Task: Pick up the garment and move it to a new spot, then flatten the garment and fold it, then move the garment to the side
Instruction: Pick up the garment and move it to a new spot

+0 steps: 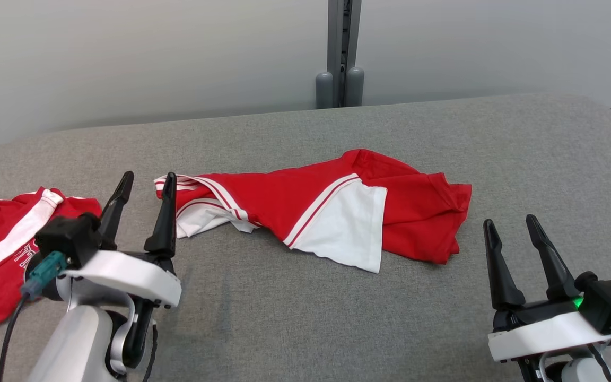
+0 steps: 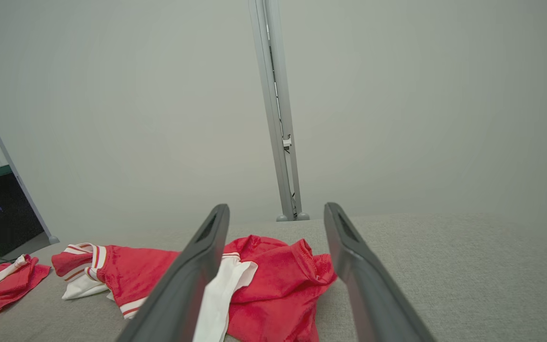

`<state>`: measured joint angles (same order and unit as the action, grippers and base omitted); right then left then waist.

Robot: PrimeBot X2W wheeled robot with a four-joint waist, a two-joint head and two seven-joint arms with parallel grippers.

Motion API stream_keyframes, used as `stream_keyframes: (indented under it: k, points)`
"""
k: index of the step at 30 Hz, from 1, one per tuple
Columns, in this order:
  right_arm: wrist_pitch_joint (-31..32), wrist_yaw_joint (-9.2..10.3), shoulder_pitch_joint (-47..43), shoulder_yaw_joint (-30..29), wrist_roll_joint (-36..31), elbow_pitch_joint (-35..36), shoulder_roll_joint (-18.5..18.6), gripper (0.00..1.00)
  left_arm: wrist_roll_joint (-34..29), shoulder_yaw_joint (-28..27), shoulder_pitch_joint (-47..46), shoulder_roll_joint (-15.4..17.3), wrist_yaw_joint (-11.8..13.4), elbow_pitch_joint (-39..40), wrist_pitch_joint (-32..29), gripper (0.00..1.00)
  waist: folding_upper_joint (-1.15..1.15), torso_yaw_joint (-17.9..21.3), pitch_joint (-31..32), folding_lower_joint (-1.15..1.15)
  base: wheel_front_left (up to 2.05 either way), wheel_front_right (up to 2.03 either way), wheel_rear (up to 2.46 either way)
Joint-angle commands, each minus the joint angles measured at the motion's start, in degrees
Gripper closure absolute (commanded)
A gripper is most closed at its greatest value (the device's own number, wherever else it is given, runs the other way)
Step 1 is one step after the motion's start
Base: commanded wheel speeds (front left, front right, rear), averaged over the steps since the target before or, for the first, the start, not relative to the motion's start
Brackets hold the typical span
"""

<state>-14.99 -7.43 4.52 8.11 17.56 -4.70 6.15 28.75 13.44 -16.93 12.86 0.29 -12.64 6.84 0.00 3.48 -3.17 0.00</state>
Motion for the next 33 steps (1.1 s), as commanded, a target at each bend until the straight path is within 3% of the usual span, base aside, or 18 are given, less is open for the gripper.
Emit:
stream_keyframes:
  k: [1, 7, 16, 33]
  points:
    - [-0.29, -0.11, -0.77, -0.17, 0.14, 0.31, 0.49, 0.00, -0.62, -0.08, 1.72, 0.41, 0.87, 2.11, 0.92, 0.00, 0.00, -0.17, 0.18, 0.00, 0.00, 0.00, 0.00]
    - [-0.29, -0.11, -2.78, -0.66, 0.48, 1.27, 0.22, 0.00, -3.48, -0.28, 8.89, 0.52, 4.58, 10.20, 4.48, 0.00, 0.00, -0.39, 0.94, 0.00, 0.00, 0.00, 0.00]
    - [0.33, -0.11, -4.68, -0.70, 0.54, 2.13, -0.07, 0.00, -7.17, 1.14, 15.77, -0.16, 8.32, 14.95, 6.69, 0.00, 0.00, -0.40, 1.43, 0.00, 0.00, 0.00, 0.00]
    - [1.14, -0.12, -4.00, -0.80, 0.18, 2.76, 0.15, 0.00, -7.50, 2.99, 14.60, -0.79, 8.35, 14.90, 6.84, 0.00, 0.00, -0.81, 0.79, 0.00, 0.00, 0.00, 0.00]
